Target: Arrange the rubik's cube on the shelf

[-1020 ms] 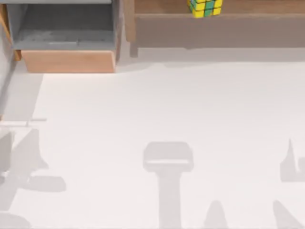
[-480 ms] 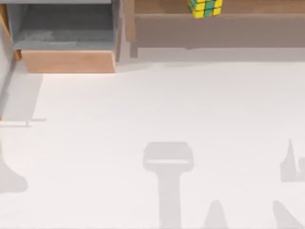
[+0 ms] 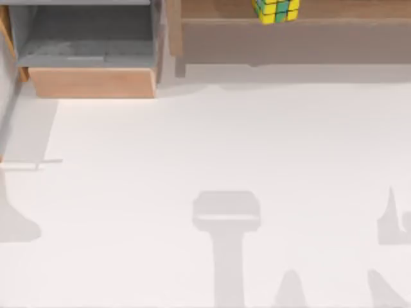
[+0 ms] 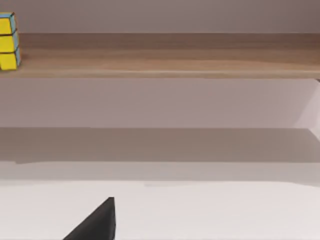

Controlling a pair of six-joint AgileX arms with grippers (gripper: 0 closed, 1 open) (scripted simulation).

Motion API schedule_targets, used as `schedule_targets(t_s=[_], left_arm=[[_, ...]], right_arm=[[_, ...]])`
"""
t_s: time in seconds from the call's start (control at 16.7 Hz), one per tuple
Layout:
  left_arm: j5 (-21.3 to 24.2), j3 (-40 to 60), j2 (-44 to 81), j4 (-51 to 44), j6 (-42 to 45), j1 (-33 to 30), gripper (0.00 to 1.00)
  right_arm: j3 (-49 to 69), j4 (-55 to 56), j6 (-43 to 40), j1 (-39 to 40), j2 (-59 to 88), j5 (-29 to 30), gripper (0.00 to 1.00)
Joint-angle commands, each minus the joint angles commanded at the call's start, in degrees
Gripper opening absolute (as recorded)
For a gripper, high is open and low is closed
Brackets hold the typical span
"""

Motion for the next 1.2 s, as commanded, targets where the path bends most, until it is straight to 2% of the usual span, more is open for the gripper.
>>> schedule_targets(t_s=[0.24, 1.02, 1.2], left_arm=[[-0.1, 0.2, 0.1, -0.1, 0.0, -0.1, 1.0], [-0.1, 0.2, 0.1, -0.1, 0.0, -0.1, 0.02], [-0.1, 0.2, 0.1, -0.1, 0.0, -0.1, 0.0]], right_arm=[[0.0, 0.0, 0.0, 0.0, 0.0, 0.0, 1.0], [0.0, 0.0, 0.0, 0.0, 0.0, 0.0, 1.0], [0.0, 0.0, 0.0, 0.0, 0.0, 0.0, 1.0]])
